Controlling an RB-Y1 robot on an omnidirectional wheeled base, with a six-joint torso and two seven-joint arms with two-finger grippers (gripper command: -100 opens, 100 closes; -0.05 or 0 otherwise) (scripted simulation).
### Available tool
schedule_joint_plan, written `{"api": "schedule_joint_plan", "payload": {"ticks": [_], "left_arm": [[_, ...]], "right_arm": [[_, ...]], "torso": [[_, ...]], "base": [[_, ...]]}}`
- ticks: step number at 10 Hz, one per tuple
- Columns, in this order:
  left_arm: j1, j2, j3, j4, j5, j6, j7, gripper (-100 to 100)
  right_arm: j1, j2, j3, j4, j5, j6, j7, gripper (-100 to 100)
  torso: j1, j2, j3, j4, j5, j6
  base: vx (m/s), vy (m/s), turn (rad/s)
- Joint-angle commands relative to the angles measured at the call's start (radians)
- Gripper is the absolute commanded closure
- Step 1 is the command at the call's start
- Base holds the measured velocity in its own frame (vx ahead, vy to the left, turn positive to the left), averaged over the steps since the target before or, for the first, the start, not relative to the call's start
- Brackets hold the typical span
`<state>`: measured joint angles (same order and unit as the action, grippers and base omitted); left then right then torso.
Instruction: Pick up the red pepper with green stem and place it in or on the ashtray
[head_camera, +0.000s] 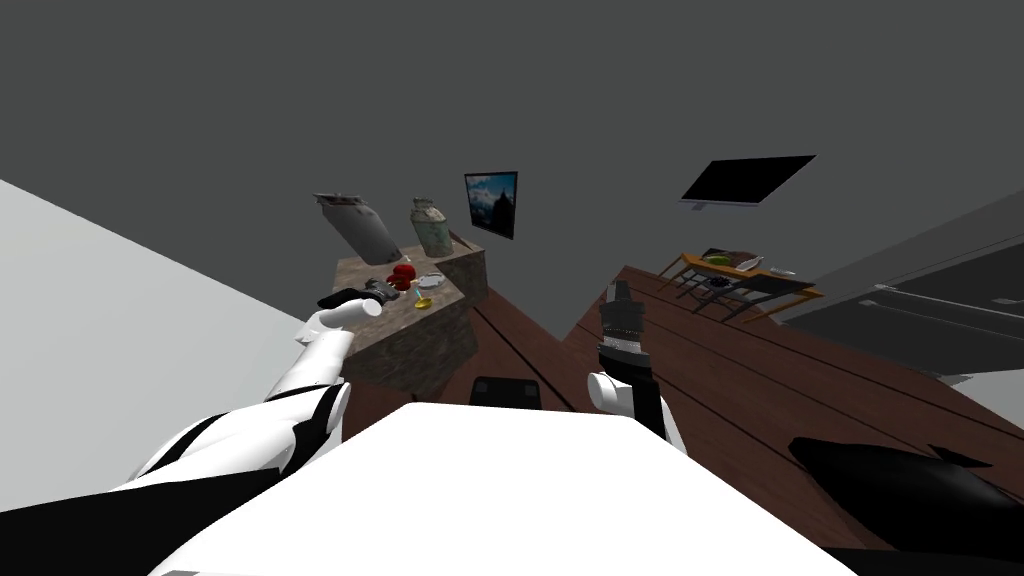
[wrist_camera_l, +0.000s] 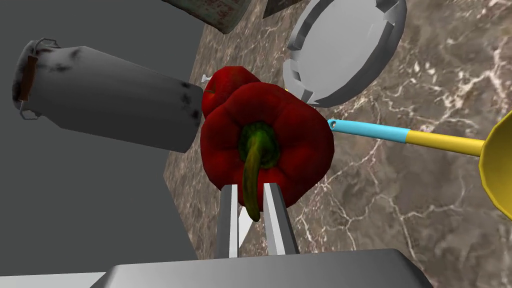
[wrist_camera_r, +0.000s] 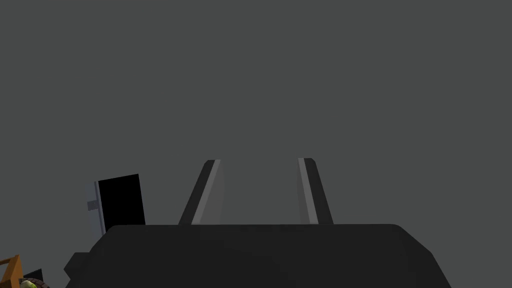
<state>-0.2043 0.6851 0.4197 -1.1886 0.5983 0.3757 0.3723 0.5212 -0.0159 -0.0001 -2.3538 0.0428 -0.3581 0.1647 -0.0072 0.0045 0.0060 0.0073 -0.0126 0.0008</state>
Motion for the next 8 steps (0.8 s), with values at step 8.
{"api": "schedule_joint_plan", "payload": {"ticks": [8], "left_arm": [[-0.004,-0.026,-0.059,0.065,-0.145,-0.221,-0.172,100]], "right_arm": [[0.0,0.0,0.0,0.0,0.0,0.0,0.0,0]], "torso": [[-0.003,0.001,0.001,0.001,-0.002,0.001]], "base": [[0.05,0.086,-0.132]]}}
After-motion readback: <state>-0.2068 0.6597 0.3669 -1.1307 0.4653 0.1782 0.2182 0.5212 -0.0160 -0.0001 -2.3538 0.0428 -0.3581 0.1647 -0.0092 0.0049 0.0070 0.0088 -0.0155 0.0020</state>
